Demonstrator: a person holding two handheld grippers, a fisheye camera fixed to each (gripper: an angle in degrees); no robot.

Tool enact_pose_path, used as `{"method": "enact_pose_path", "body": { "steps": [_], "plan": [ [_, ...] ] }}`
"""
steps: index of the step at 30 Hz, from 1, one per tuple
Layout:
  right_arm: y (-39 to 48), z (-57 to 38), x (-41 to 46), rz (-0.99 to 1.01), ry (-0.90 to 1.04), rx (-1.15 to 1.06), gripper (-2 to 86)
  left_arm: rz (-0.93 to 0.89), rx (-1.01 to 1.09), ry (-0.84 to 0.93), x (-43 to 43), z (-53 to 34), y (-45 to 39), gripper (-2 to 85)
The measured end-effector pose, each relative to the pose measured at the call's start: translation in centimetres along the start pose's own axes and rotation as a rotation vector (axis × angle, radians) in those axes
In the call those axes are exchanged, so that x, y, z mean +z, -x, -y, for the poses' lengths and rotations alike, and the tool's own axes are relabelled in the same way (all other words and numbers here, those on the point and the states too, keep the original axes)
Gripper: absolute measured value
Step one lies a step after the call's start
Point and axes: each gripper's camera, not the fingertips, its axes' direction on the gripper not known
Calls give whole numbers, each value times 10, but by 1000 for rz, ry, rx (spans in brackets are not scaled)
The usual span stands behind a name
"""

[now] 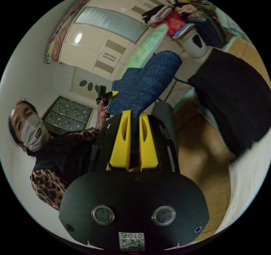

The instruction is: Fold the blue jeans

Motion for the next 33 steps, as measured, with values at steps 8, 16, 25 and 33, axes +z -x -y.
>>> {"method": "enact_pose_path", "body": {
  "steps": [8,16,25,33],
  "plan": [
    [-51,-159,-248,-247,-363,186,84,-126,157,388,272,160,-143,75],
    [-99,-285,-398,-401,-596,440,59,-378,198,549,478,240,-258,67],
    [-171,-331,-436,-469,-530,705,63,-222,47,789,592,260,-270,67],
    [-180,-374,-473,-485,-565,844,68,-117,98,856,626,278,-324,64]
  ]
}}
